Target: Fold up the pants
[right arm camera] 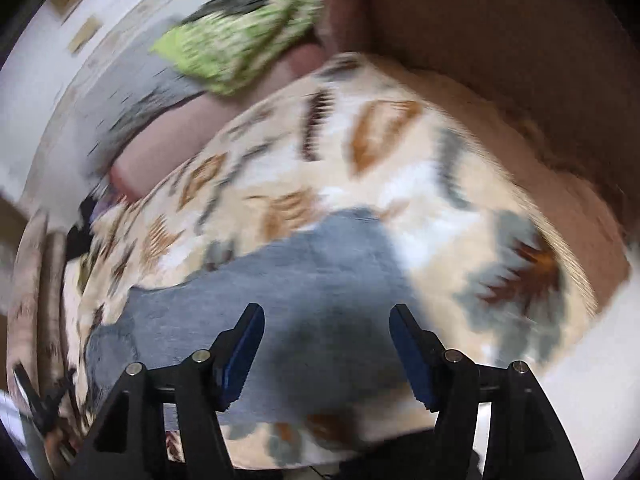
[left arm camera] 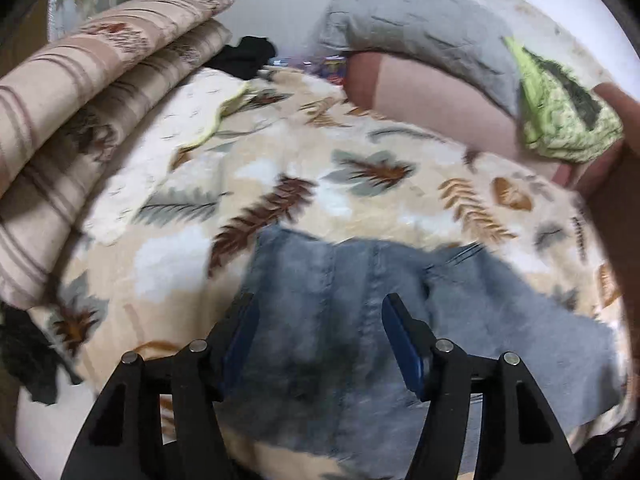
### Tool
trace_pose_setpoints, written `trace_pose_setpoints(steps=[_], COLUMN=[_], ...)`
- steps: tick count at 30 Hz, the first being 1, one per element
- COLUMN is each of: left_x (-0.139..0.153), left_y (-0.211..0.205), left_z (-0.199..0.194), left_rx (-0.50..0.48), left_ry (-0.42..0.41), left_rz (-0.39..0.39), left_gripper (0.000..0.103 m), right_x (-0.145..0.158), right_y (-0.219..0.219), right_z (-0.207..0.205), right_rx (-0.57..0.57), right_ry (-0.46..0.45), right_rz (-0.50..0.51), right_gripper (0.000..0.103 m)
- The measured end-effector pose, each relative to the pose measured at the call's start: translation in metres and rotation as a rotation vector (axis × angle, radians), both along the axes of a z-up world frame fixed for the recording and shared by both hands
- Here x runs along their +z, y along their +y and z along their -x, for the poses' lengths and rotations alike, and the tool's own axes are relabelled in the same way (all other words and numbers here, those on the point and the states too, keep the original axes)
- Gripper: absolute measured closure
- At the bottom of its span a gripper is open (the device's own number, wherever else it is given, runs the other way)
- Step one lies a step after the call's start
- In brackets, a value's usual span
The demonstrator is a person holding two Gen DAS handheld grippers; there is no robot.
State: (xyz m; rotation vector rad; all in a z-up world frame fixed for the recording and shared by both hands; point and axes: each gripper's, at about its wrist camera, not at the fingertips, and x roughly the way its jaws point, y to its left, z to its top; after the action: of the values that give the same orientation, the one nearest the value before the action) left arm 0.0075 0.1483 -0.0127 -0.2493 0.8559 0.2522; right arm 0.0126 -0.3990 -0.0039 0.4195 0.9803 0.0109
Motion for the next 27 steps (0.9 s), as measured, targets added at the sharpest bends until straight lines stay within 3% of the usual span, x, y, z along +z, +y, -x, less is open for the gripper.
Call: trace_pose_setpoints(steps=[1, 3, 4, 5, 6, 8, 11, 15, 18, 19, 20, 21, 23, 27], left_x=[-0.003, -0.015, -0.029, -0.047, -0.06, -0.072, -0.072, -0.073, -0.073, -0.075, -0.074, -0.075, -0.072, -0.045], left_y=[-0.006, -0.02, -0.023, -0.019, -0.008, 0.007, 0.001, 0.007, 0.007, 0.009, 0.01, 0.011, 0.013, 0.017], left_z=[-0.005, -0.02, -0.028, -0.032, -0.035, -0.022, -0.01, -0.006, -0.007, -0.01, -0.011, -0.01, -0.008, -0.001], left_rx=[-0.023, -0.062, -0.045, -0.02, 0.004, 0.048, 0.034, 0.046, 0.033, 0.031, 0.03, 0.031, 0.035, 0.121], left_ry=[0.009, 0.059, 0.127, 0.205, 0.246, 0.198, 0.154, 0.133, 0.118, 0.115, 0.112, 0.11, 0.101, 0.063], left_rz=[-0.001, -0.088, -0.172, -0.196, -0.168, -0.075, -0.133, -0.102, -0.104, -0.098, -0.09, -0.086, -0.066, -0.019], left_gripper=[0.037, 0.036, 0.036, 0.037, 0.035, 0.029, 0.027, 0.026, 0.026, 0.025, 0.025, 0.025, 0.025, 0.026], right_x=[0.004, 0.008, 0.009, 0.01, 0.013, 0.011, -0.003, -0.04, -0.065, -0.069, -0.072, -0.076, -0.08, -0.068], right_y=[0.021, 0.067, 0.086, 0.113, 0.146, 0.197, 0.27, 0.351, 0.373, 0.378, 0.386, 0.393, 0.398, 0.39], right_z=[-0.011, -0.038, -0.048, -0.059, -0.077, -0.105, -0.143, -0.196, -0.216, -0.218, -0.215, -0.213, -0.214, -0.223], right_rx=[0.054, 0.175, 0.228, 0.304, 0.401, 0.54, 0.721, 0.848, 0.906, 0.936, 0.986, 1.011, 1.014, 0.944], right_ry=[0.0, -0.001, -0.007, -0.016, -0.016, 0.011, 0.091, 0.2, 0.315, 0.329, 0.345, 0.36, 0.366, 0.278], right_rz=[-0.006, 0.01, 0.023, 0.039, 0.043, 0.009, 0.013, 0.188, 0.182, 0.162, 0.165, 0.193, 0.222, 0.188], right_gripper=[0.035, 0.035, 0.035, 0.035, 0.035, 0.034, 0.034, 0.035, 0.035, 0.039, 0.062, 0.077, 0.097, 0.099])
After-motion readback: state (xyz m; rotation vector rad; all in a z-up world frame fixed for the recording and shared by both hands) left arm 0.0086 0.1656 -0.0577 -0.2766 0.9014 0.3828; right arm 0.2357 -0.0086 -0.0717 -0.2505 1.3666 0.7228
